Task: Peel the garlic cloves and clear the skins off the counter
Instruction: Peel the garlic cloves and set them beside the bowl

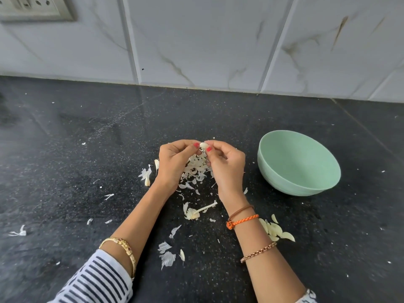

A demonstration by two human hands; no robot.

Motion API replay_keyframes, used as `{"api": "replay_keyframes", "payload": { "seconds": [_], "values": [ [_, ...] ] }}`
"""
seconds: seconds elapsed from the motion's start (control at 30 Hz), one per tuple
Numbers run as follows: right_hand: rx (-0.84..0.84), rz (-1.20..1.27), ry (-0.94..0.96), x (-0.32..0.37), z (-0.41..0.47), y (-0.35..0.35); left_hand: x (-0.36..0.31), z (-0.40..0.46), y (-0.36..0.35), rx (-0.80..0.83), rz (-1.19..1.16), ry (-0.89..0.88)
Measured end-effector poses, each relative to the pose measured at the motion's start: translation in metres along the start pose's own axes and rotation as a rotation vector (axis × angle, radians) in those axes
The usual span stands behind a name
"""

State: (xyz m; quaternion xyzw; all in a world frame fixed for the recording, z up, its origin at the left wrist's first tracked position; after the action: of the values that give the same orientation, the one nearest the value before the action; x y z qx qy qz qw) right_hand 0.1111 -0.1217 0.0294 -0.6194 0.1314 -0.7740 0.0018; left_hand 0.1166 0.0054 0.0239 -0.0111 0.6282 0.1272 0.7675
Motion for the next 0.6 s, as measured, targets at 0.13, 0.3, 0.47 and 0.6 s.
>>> {"api": "replay_keyframes", "payload": {
  "seconds": [0.13,0.3,0.47,0.6],
  "values": [
    [-0.018,0.134,-0.126,-0.0012,-0.0014,0.0026,-0.0011,-0.0010,-0.0016,0.029,-0.034,0.020],
    [-0.048,0.096,-0.133,-0.0045,0.0022,0.0074,0.0003,0.0010,-0.0011,0.068,0.010,-0.020],
    [-0.033,-0.001,-0.053,-0.0053,0.0014,0.0054,0.0040,0.0034,0.0025,0.029,0.037,-0.017],
    [-0.017,-0.043,-0.017,-0.0037,0.0013,0.0040,0.0022,0.0034,0.0031,0.009,0.035,0.007]
  ]
}}
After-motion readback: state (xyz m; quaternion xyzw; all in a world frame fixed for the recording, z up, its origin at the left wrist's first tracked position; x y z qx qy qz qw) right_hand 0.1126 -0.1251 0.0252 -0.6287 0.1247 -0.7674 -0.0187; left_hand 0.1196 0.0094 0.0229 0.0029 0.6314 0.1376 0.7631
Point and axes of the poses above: each hand's wrist, its own z-axis towards the middle knuckle, its own y-axis out of the back of the hand, x = y × z, the point moved 6 cm from there along z, towards the middle knuckle, and after that the axes turned 15 degrees about z, right-handed, at the moved point
